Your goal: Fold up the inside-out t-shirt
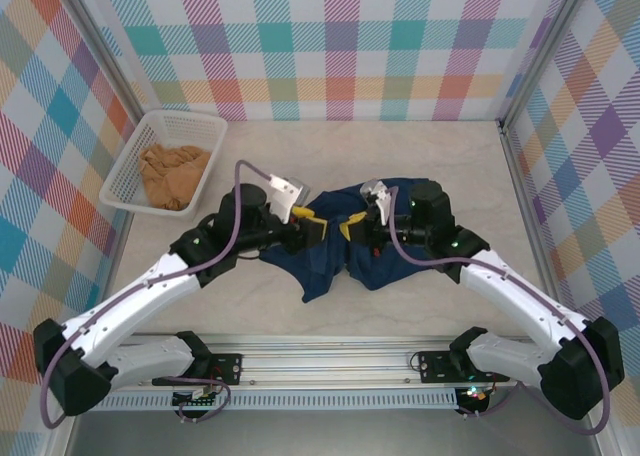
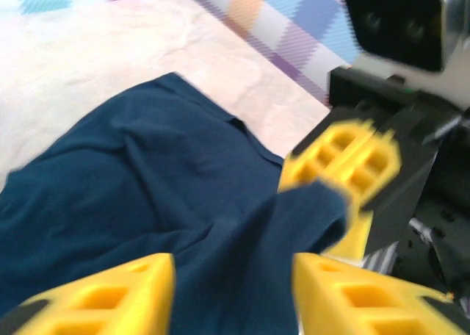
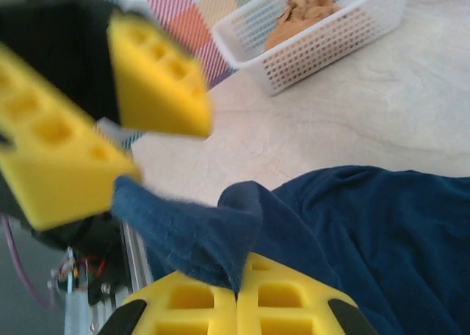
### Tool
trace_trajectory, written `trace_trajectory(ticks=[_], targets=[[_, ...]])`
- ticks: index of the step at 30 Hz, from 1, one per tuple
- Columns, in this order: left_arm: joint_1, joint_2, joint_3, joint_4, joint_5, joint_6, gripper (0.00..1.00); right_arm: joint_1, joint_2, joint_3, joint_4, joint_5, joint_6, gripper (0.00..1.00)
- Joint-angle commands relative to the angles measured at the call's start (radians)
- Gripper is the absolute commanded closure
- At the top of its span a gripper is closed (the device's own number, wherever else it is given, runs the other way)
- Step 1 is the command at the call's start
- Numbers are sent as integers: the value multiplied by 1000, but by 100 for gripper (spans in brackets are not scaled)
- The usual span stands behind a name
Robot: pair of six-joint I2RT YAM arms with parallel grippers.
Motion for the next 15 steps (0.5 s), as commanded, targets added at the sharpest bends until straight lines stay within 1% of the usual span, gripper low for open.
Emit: trace_trajectory(ticks=[1, 2, 4, 7, 9, 15], targets=[[-17, -64, -107, 16, -76, -32, 43, -13, 85, 68, 21, 37, 284, 100], [-27, -79, -135, 27, -61, -27, 40, -15, 119, 100, -22, 45, 329, 100], [-52, -105, -173, 39, -89, -5, 35, -23, 163, 131, -52, 26, 374, 100], [-78, -110, -211, 55, -135, 57, 31, -39, 199, 162, -85, 13, 417, 100], [-88, -72, -218, 58, -179, 74, 29, -46, 212, 180, -99, 4, 432, 100], [-89, 66, -220, 92, -323, 74, 29, -53, 216, 192, -116, -7, 430, 100]])
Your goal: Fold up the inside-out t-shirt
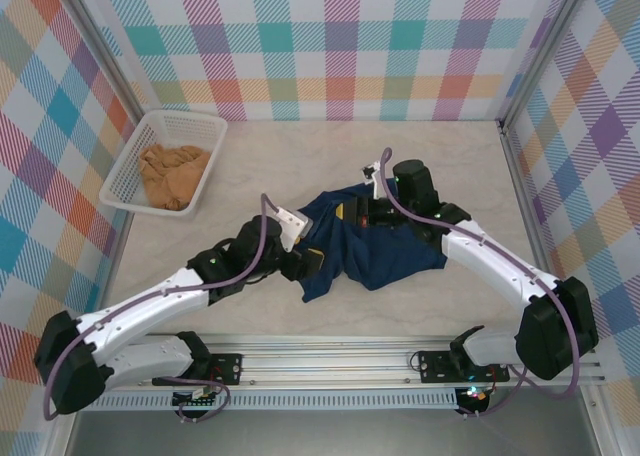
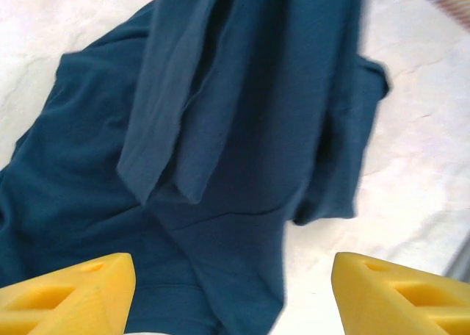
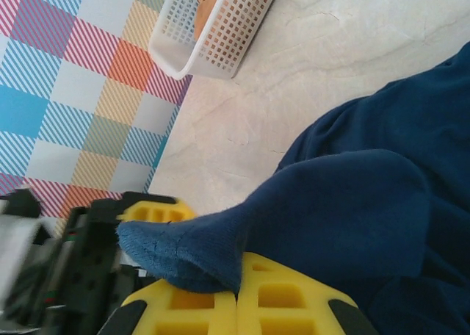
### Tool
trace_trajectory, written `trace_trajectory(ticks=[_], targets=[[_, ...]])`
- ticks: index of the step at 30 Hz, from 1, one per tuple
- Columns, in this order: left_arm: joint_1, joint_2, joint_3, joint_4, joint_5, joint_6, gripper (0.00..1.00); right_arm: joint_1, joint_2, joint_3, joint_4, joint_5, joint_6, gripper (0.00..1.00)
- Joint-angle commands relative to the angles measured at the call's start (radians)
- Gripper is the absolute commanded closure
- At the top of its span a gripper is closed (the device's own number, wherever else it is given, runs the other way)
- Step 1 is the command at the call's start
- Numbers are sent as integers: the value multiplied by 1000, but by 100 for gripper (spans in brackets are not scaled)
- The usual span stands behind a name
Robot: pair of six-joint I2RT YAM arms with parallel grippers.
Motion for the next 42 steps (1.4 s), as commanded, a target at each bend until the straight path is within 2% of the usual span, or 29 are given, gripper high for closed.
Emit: trace_trajectory(ticks=[1, 3, 5, 9, 16, 20, 23, 32, 37, 42], targets=[[-11, 52, -2, 53, -145, 20, 30, -8, 1, 29, -17, -26, 25, 100], [-11, 87, 15, 52, -192, 30, 32, -10, 1, 29, -22, -32, 13, 100], [-6, 122, 35, 38, -244, 30, 39, -13, -3, 29, -36, -34, -11, 100], [20, 136, 17, 44, -233, 32, 45, -27, -28, 24, -80, -34, -74, 100], [44, 182, -30, 96, -236, 76, 37, -45, -61, 31, -120, -59, -116, 100], [50, 247, -8, 150, -165, 94, 34, -48, -66, 37, -125, -60, -119, 100], [55, 295, 30, 168, -171, 104, 33, -48, -68, 33, -122, -62, -116, 100], [83, 309, 83, 181, -138, 133, 54, -52, -83, 16, -128, -60, -122, 100], [96, 314, 94, 208, -42, 137, 62, -51, -83, 12, -122, -64, -124, 100], [102, 299, 102, 216, 50, 152, 75, -55, -89, 5, -145, -47, -142, 100]])
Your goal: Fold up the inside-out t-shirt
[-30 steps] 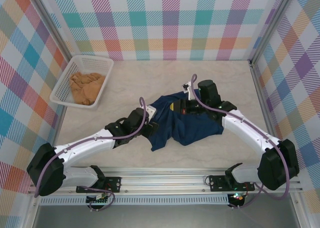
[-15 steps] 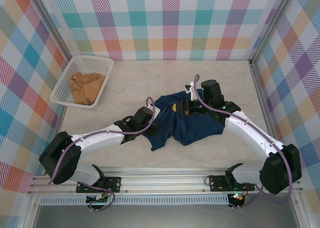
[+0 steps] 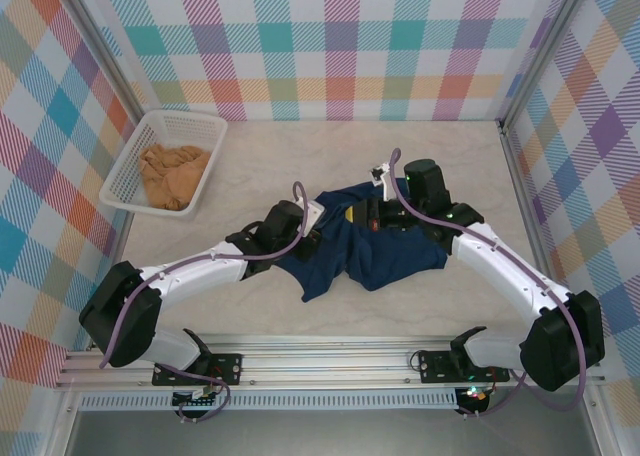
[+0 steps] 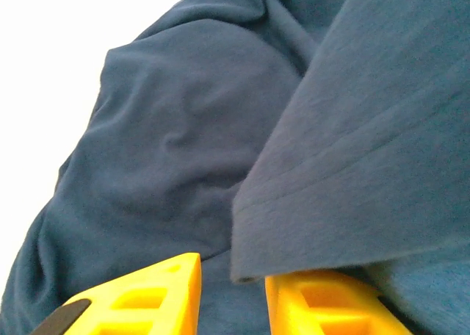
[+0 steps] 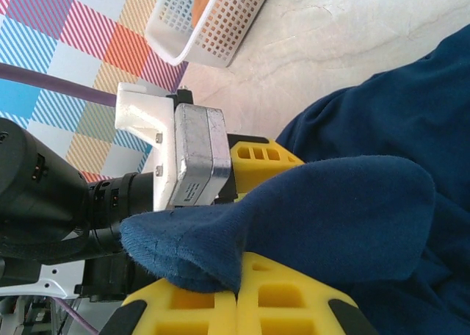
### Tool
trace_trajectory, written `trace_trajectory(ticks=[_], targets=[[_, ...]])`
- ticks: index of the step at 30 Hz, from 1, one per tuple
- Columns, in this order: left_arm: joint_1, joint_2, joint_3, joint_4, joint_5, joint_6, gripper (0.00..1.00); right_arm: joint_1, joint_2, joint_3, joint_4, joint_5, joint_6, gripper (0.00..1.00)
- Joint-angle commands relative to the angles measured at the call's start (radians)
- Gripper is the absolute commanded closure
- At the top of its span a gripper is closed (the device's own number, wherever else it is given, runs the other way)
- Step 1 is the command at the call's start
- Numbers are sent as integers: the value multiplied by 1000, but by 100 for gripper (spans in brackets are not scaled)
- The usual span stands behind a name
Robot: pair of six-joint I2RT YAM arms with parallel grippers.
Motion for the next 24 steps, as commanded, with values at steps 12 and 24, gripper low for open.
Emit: trace_trajectory(ticks=[12, 24], targets=[[42, -218, -56, 15, 151, -77, 100, -71, -122, -69, -57, 45, -131, 100], [44, -414, -100, -163, 175, -263, 100, -74, -224, -172, -38, 109, -150, 100]])
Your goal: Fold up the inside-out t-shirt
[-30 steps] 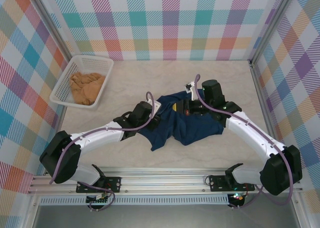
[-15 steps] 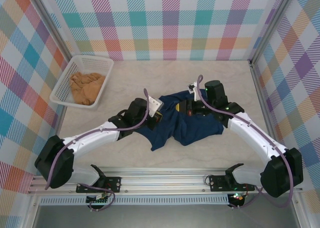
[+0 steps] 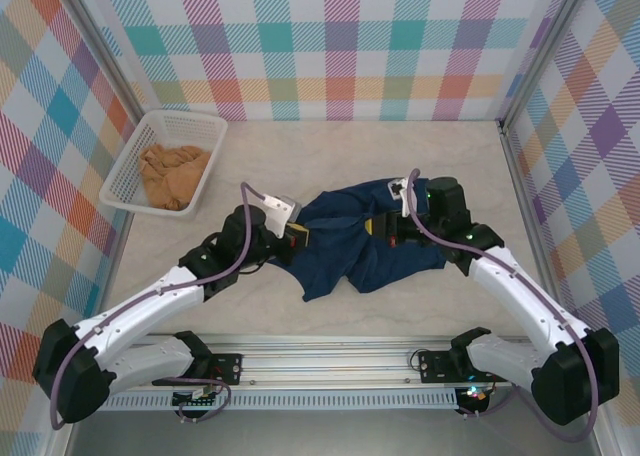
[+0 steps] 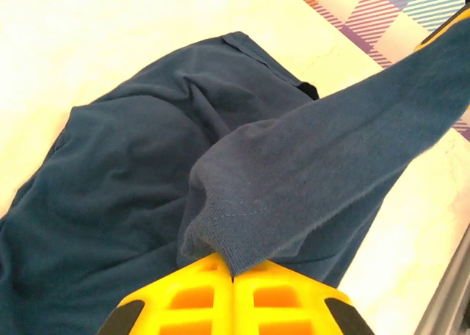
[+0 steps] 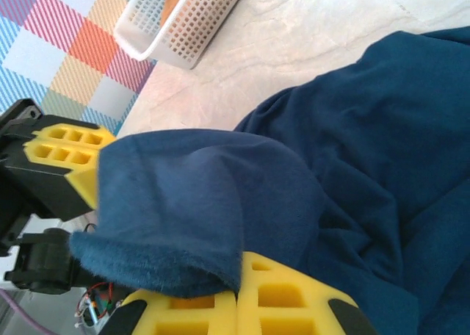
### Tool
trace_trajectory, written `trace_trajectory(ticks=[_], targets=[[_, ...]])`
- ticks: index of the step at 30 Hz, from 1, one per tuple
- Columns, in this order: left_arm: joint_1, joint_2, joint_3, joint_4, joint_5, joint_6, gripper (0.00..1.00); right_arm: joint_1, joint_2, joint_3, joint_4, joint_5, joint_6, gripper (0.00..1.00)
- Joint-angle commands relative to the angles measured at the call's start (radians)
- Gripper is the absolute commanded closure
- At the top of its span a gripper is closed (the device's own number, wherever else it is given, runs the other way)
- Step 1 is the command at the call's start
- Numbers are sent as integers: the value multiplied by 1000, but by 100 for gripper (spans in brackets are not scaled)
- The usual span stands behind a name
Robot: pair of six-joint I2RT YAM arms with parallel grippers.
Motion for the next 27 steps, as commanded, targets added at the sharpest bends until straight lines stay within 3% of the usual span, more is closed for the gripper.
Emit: trace_trajectory(ticks=[1, 4, 12, 15, 17, 20, 23, 24, 27], targets=[[9, -39, -6, -142, -41, -92, 100, -5, -41, -20, -15, 64, -4, 99], [10, -46, -30, -213, -32, -145, 100, -5, -70, -80, 36, 66, 42, 97], [-20, -25, -144, -128, 148, -247, 100, -2, -111, -236, 55, 36, 127, 98], [-47, 24, -160, -120, 212, -268, 100, 26, -141, -296, -19, 98, 157, 92], [-54, 63, -153, -130, 261, -272, 100, 55, -164, -307, -123, 192, 167, 81], [-52, 97, -91, -220, 203, -230, 70, 78, -248, -284, -226, 380, 161, 65], [-23, 84, -39, -225, 21, -238, 43, 78, -285, -235, -153, 518, 114, 54], [5, 81, -24, -206, -45, -266, 36, 78, -250, -213, -101, 547, 88, 51], [145, 133, 22, -140, -157, -349, 30, 77, 12, -94, 23, 594, 2, 48]])
